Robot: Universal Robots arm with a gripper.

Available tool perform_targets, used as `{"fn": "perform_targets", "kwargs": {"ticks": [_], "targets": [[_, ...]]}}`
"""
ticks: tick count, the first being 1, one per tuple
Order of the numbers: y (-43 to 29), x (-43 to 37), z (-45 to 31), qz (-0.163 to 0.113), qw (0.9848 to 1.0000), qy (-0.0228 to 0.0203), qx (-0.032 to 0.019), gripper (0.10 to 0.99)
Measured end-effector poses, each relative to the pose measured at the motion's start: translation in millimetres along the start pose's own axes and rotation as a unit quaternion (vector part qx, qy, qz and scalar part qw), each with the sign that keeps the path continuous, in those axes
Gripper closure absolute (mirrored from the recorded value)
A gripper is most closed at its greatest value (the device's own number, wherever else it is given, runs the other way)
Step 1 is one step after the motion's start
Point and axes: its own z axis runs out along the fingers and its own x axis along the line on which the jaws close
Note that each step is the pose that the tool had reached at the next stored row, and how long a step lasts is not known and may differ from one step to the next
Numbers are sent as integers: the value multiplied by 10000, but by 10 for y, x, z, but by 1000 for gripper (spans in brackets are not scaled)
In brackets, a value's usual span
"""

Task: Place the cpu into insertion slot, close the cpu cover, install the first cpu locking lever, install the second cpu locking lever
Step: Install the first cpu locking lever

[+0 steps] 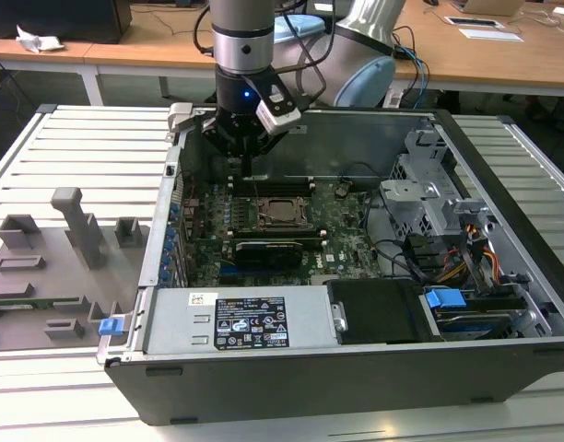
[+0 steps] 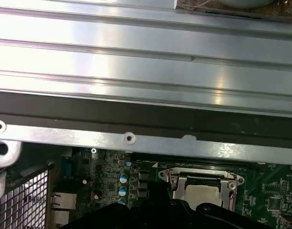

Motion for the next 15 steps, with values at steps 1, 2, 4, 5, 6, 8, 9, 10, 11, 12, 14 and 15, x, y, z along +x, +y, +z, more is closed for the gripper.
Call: {"fn": "perform_targets", "kwargs": {"ticks": [1,2,4,5,6,8,9,10,11,12,14,15], "targets": [[-2,-24,1,0,10000,0,0,980],[-5,-66,6,1,10000,0,0,980],[-10,-134,24,1,10000,0,0,980],[-11,-145,28,1,10000,0,0,980],[-12,-159,30,1,10000,0,0,980],[-15,-189,35,0,10000,1,0,980],[-15,-191,36,1,10000,-2,-30,980],[-15,-191,37,2,10000,-7,-90,980],[-16,-191,38,3,9999,-10,-131,980],[-16,-194,47,7,9999,-14,-149,980],[-19,-228,62,67,9999,-14,-147,980],[-19,-236,65,97,9998,-14,-146,980]]}}
